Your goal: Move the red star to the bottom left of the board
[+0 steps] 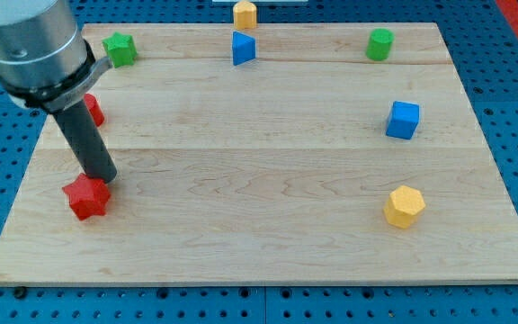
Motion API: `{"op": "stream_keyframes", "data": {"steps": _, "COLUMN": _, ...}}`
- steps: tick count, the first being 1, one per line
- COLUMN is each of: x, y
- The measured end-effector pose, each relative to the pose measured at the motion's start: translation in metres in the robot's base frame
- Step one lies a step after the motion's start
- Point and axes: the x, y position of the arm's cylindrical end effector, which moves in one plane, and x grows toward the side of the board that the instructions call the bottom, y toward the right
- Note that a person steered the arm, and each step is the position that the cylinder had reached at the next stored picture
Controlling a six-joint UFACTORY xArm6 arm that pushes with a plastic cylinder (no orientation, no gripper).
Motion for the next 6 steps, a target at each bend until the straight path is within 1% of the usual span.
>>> {"op": "stream_keyframes", "data": {"steps": 1, "x": 0.012, "y": 0.0}}
{"op": "stream_keyframes", "data": {"steps": 5, "x": 0.021, "y": 0.003}}
{"op": "stream_keyframes", "data": {"steps": 6, "x": 0.022, "y": 0.024}}
